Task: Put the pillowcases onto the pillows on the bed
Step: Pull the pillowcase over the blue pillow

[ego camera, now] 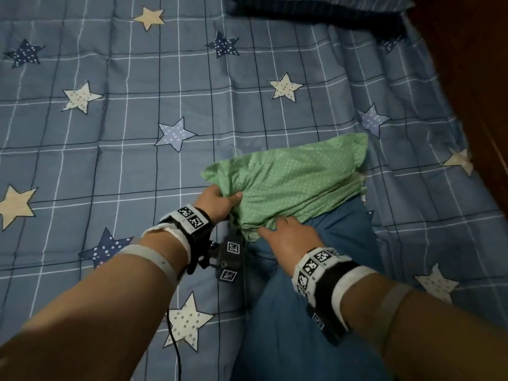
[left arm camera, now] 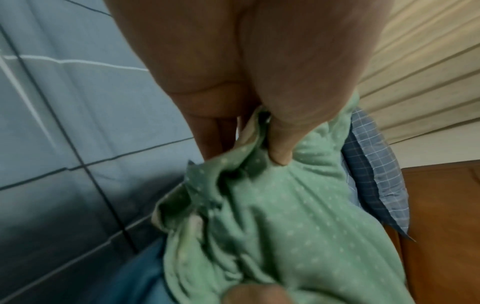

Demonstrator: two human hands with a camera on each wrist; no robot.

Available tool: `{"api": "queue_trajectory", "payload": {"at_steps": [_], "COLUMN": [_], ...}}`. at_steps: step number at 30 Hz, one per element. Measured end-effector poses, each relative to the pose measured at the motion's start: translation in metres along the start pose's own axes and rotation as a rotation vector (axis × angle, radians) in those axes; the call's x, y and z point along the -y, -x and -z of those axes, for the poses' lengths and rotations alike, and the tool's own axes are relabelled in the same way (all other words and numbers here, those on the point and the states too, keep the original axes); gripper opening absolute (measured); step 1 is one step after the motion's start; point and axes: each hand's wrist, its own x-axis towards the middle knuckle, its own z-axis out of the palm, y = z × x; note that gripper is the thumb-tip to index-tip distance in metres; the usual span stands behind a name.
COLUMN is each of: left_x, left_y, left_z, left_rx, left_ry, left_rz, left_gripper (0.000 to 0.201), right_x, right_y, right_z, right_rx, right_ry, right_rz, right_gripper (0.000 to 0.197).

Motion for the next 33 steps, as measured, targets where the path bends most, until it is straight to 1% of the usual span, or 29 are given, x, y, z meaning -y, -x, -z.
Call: {"api": "queue_trajectory", "payload": {"at_steps": [1, 3, 4, 5, 7, 9, 11, 12, 14, 16, 17, 19, 20, 21, 23, 24, 26, 28, 29, 31, 32, 33], "left_x": [-0.001, -0.008, -0.016, -0.028, -0.049, -0.065, -0.069, -0.067, -0.055, -0.038, -0.029, -0.014, -0.008, -0.002, 0.007, 0.01, 0.014, 0.013, 0.011, 0.006, 0.004, 0.001], "left_y": [0.006, 0.02, 0.028, 0.037, 0.048, 0.056, 0.06, 0.062, 0.06, 0.058, 0.057, 0.056, 0.055, 0.054, 0.052, 0.051, 0.05, 0.05, 0.05, 0.049, 0.049, 0.049], "left_z": [-0.001, -0.005, -0.006, -0.006, -0.002, 0.006, 0.016, 0.021, 0.027, 0.026, 0.022, 0.013, 0.007, 0.003, -0.004, -0.005, -0.008, -0.011, -0.013, -0.015, -0.016, -0.018], "left_rx": [-0.008, -0.03, -0.025, -0.004, 0.055, 0.092, 0.095, 0.099, 0.119, 0.144, 0.152, 0.164, 0.161, 0.152, 0.127, 0.118, 0.113, 0.109, 0.103, 0.08, 0.066, 0.05], "left_ry": [0.017, 0.07, 0.139, 0.227, 0.372, 0.413, 0.429, 0.454, 0.475, 0.483, 0.476, 0.477, 0.484, 0.498, 0.559, 0.597, 0.668, 0.76, 0.806, 0.873, 0.889, 0.891], "left_rz": [0.006, 0.016, 0.028, 0.043, 0.048, 0.039, 0.055, 0.07, 0.106, 0.158, 0.193, 0.229, 0.231, 0.231, 0.251, 0.263, 0.282, 0.297, 0.303, 0.314, 0.318, 0.318], "left_gripper": [0.016, 0.02, 0.021, 0.018, 0.023, 0.023, 0.014, 0.015, 0.024, 0.029, 0.031, 0.03, 0.026, 0.024, 0.024, 0.027, 0.029, 0.025, 0.024, 0.024, 0.023, 0.022], "right_x": [-0.008, -0.023, -0.028, -0.033, -0.041, -0.05, -0.059, -0.061, -0.059, -0.05, -0.044, -0.029, -0.023, -0.019, -0.016, -0.016, -0.015, -0.014, -0.016, -0.019, -0.02, -0.023], "right_y": [0.006, 0.016, 0.019, 0.021, 0.022, 0.02, 0.016, 0.014, 0.008, 0.002, 0.0, -0.001, -0.003, -0.007, -0.017, -0.023, -0.031, -0.037, -0.039, -0.043, -0.044, -0.046], "right_z": [0.018, 0.056, 0.076, 0.097, 0.137, 0.169, 0.185, 0.185, 0.168, 0.129, 0.105, 0.06, 0.04, 0.022, -0.004, -0.014, -0.025, -0.031, -0.031, -0.029, -0.027, -0.026], "right_rx": [0.016, -0.002, -0.007, -0.013, -0.062, -0.094, -0.081, -0.103, -0.229, -0.314, -0.334, -0.316, -0.314, -0.315, -0.317, -0.316, -0.306, -0.338, -0.356, -0.35, -0.35, -0.361], "right_ry": [0.053, 0.179, 0.242, 0.309, 0.455, 0.579, 0.633, 0.63, 0.553, 0.353, 0.188, -0.273, -0.503, -0.698, -1.012, -1.138, -1.312, -1.384, -1.444, -1.629, -1.69, -1.669], "right_rz": [0.037, 0.093, 0.122, 0.148, 0.201, 0.249, 0.24, 0.226, 0.189, 0.116, 0.069, -0.08, -0.172, -0.276, -0.462, -0.508, -0.5, -0.486, -0.507, -0.521, -0.493, -0.452], "right_gripper": [0.041, 0.038, 0.038, 0.036, 0.032, 0.034, 0.042, 0.045, 0.047, 0.055, 0.054, 0.039, 0.03, 0.025, 0.027, 0.03, 0.04, 0.051, 0.052, 0.043, 0.035, 0.026]}}
